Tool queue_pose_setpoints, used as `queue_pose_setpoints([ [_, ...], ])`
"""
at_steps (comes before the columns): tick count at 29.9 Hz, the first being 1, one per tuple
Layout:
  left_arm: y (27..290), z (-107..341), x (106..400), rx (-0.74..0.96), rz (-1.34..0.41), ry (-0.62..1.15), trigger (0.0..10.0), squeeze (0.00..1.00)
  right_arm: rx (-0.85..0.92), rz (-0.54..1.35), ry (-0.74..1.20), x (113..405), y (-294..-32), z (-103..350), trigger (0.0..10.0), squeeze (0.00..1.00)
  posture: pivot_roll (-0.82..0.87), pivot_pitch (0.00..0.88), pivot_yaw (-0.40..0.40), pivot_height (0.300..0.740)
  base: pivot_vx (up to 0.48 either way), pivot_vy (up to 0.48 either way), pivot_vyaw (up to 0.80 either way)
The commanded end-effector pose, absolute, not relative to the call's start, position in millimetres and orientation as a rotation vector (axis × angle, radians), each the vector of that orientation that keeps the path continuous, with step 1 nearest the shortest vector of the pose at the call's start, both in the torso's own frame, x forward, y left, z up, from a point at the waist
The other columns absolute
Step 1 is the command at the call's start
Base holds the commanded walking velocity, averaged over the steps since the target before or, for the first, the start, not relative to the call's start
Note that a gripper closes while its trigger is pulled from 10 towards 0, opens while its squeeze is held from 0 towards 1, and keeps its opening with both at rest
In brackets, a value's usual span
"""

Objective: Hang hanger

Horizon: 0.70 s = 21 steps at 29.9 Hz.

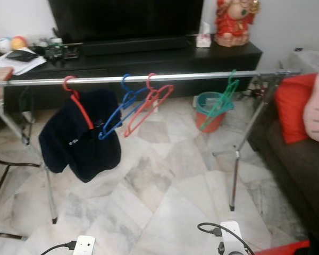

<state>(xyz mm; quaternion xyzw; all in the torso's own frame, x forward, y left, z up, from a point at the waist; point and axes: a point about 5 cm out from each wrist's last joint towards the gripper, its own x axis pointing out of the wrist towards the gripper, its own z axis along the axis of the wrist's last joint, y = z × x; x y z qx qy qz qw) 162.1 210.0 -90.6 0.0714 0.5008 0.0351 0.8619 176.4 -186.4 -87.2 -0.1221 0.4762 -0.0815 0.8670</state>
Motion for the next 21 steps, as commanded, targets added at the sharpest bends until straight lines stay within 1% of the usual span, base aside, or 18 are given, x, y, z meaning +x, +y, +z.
queue_pose_setpoints([
  [1, 213.3, -91.7, 158.5, 0.174, 0.071, 1.069, 10.0, 0.00, -0.247, -0.167, 1.011, 173.8, -184.5, -88.8, 10.0, 0.00, 0.00, 0.000, 0.013, 0.740, 0.000, 0.000, -0.78],
  [3, 213.5, -91.6, 158.7, 0.175, 0.070, 1.069, 10.0, 0.00, -0.217, -0.173, 0.995, 175.2, -183.3, -88.1, 10.0, 0.00, 0.01, 0.000, 0.014, 0.740, 0.000, 0.000, -0.78],
  [4, 213.8, -91.5, 158.7, 0.174, 0.071, 1.069, 10.0, 0.00, -0.083, -0.230, 0.975, 177.4, -182.4, -87.1, 10.0, 0.00, 0.01, 0.000, 0.016, 0.740, 0.000, 0.000, -0.76],
  [6, 214.4, -91.4, 158.8, 0.173, 0.071, 1.071, 10.0, 0.00, 0.103, -0.284, 0.924, 182.1, -181.8, -84.6, 10.0, 0.00, 0.00, 0.000, 0.020, 0.740, 0.000, 0.000, -0.73],
  [9, 214.9, -91.4, 158.7, 0.177, 0.069, 1.073, 10.0, 0.00, 0.084, -0.236, 0.934, 181.6, -180.4, -85.2, 10.0, 0.00, 0.00, 0.000, 0.024, 0.740, 0.000, 0.000, -0.68],
  [21, 214.8, -91.6, 158.1, 0.175, 0.064, 1.076, 10.0, 0.00, 0.104, -0.192, 0.955, 175.2, -177.4, -88.7, 10.0, 0.00, 0.00, 0.000, 0.025, 0.740, 0.000, 0.000, -0.68],
])
